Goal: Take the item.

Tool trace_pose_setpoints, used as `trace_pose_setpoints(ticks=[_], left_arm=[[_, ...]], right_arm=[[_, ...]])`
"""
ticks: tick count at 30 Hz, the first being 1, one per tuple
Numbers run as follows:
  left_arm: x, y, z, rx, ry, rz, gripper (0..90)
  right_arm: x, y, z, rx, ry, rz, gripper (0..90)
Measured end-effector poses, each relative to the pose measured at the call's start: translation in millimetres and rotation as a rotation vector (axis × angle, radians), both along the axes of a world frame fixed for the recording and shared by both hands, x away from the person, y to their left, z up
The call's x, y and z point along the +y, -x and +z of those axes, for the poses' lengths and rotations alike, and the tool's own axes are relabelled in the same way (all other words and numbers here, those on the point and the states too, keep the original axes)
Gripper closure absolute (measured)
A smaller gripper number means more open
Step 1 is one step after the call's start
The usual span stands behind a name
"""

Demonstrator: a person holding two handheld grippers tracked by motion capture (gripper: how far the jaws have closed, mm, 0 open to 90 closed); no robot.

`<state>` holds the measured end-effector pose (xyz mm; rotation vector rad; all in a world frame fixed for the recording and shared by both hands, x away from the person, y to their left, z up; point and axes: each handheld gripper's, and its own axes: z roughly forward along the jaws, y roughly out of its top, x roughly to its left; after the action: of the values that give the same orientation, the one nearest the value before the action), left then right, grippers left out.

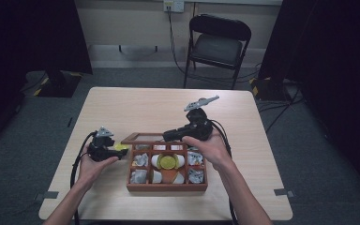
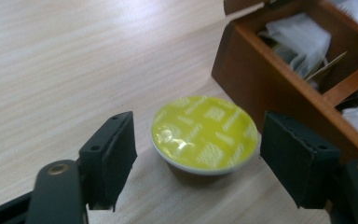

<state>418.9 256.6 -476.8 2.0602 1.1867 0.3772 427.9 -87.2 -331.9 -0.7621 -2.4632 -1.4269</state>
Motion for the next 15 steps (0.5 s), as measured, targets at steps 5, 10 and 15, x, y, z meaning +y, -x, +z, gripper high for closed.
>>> trace_pose_setpoints(ticks=[5, 10, 15], left_arm=[[1.8, 0.1, 3.1, -0.012, 0.01, 0.011, 19.0], [4.9, 2.5, 8.9, -0.032, 0.008, 0.006, 17.3], [12.1, 11.1, 14.8, -0.036, -0.051, -0.008, 17.4]], right_arm=[[-0.1, -0.3, -0.1, 0.002, -0.001, 0.002, 81.5], [-0.2, -0.6, -0.2, 0.003, -0.002, 0.003, 81.5], [0.0, -0.2, 0.0, 0.001, -0.001, 0.001, 81.5]])
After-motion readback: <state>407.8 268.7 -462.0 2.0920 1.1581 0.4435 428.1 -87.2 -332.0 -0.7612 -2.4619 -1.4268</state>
